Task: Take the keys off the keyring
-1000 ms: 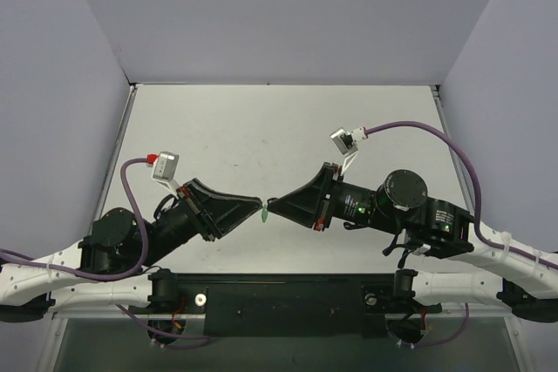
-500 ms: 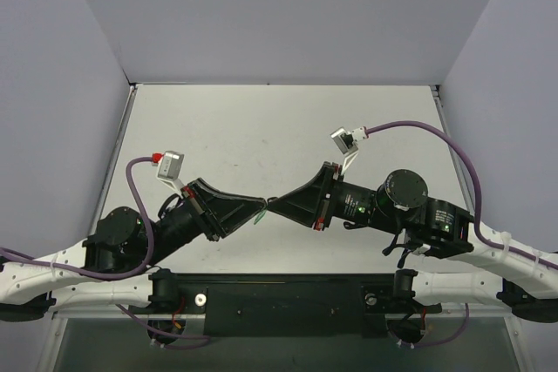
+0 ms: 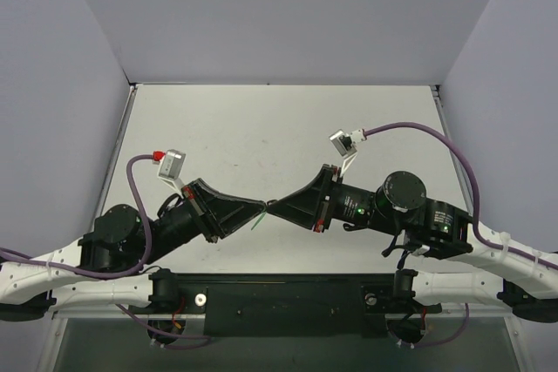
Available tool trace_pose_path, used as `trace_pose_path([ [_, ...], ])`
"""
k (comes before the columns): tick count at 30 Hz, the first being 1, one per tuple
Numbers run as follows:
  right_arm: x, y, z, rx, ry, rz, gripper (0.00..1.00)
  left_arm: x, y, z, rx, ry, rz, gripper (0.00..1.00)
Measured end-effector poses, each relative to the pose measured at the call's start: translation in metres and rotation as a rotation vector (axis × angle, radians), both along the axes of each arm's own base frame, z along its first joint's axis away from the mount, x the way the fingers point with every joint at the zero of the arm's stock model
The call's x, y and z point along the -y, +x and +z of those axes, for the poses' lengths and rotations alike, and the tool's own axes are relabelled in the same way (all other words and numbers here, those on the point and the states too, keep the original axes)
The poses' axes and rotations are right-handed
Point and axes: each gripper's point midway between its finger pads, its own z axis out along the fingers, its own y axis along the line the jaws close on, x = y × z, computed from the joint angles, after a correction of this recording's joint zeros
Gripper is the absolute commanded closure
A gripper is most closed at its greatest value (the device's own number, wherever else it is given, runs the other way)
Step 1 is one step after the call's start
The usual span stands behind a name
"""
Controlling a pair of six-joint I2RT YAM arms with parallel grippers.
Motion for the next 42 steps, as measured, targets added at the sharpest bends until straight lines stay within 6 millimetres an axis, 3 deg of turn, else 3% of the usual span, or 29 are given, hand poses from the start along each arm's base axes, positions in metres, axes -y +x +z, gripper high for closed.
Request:
trace_pose_path([
  [17, 0.0, -0.029, -0.043, -0.052, -0.169, 0.145, 1.0, 0.002, -0.031, -0.041, 0.033, 0.337, -0.178, 1.0],
  [31, 0.0, -0.062, -0.045, -0.053, -0.243, 0.343, 1.0, 0.003, -0.066, -0.044, 0.096, 0.464, -0.389, 1.0],
  [37, -0.002, -0.068, -0.049, -0.062, -0.257, 0.376, 1.0, 0.001, -0.072, -0.047, 0.092, 0.477, -0.422, 1.0],
  [39, -0.003, -0.069, -0.048, -0.06, -0.254, 0.378, 1.0, -0.001, -0.071, -0.046, 0.093, 0.473, -0.418, 0.88],
  [40, -0.003, -0.068, -0.048, -0.059, -0.252, 0.377, 1.0, -0.002, -0.071, -0.046, 0.092, 0.471, -0.415, 0.7],
  [42, -0.005, -0.066, -0.046, -0.055, -0.246, 0.366, 1.0, -0.004, -0.068, -0.044, 0.092, 0.466, -0.399, 0.52],
])
